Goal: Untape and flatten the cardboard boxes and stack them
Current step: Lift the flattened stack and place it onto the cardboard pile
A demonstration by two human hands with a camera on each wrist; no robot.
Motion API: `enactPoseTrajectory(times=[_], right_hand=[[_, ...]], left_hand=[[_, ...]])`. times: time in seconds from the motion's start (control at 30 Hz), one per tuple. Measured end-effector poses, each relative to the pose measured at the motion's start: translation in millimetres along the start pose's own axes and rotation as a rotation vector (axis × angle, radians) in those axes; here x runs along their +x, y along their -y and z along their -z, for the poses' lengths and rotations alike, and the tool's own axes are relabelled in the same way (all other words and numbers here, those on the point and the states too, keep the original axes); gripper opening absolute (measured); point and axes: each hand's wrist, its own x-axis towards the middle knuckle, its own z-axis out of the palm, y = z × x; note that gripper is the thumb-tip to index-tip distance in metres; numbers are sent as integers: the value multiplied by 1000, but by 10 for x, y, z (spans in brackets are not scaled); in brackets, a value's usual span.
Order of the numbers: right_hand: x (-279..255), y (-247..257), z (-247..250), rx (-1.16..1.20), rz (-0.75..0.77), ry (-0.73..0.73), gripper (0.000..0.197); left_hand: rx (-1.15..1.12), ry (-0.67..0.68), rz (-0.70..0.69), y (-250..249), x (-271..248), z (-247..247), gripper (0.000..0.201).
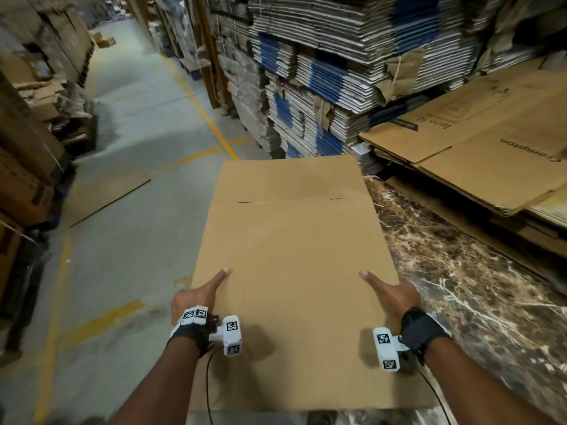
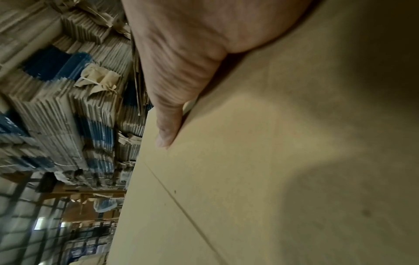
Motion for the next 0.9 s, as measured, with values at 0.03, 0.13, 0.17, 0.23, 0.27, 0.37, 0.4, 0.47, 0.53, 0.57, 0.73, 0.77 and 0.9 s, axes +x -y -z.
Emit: enactPoseTrajectory(times=[0.03, 0.13, 0.17, 0.23, 0.27, 0.37, 0.4, 0.47, 0.53, 0.57, 0.73, 0.77, 0.9], right_hand=[[-109, 16, 55, 23, 13, -17, 105], [-386, 84, 219, 125, 55, -37, 76], [-474, 91, 282, 162, 59, -46, 82], [-686, 126, 443, 212, 93, -78, 92], [-795, 145, 535, 237, 114, -95, 90], [-1164, 270, 918, 354, 186, -140, 80], [-1286, 328, 1052, 398, 198, -153, 80], [-1450, 455, 1351, 506, 220, -189, 85], [-1569, 543, 1672, 617, 212, -257, 91], [-1630, 586, 1826, 631, 220, -288, 94], [-2073, 664, 2456, 745, 246, -458, 88], [-2130, 647, 2574, 740, 247, -475, 88], [-2358, 616, 2963, 750, 266, -593, 102]], left_hand=[[-10, -9, -15, 7, -63, 79, 108], [-54, -21, -77, 27, -242, 336, 114], [-64, -30, -106, 15, -331, 431, 114], [-95, -39, -158, -45, -537, 635, 113], [-107, -42, -188, -84, -648, 735, 111], [-153, -38, -299, -266, -918, 998, 112], [-164, -28, -353, -358, -1002, 1077, 107], [-184, 35, -499, -607, -1136, 1191, 88], [-190, 98, -618, -873, -1276, 1281, 75], [-194, 125, -655, -1012, -1335, 1302, 73], [-227, 283, -863, -1605, -1808, 1331, 44], [-225, 334, -859, -1681, -1864, 1300, 43], [-184, 439, -751, -1861, -1962, 1057, 100]])
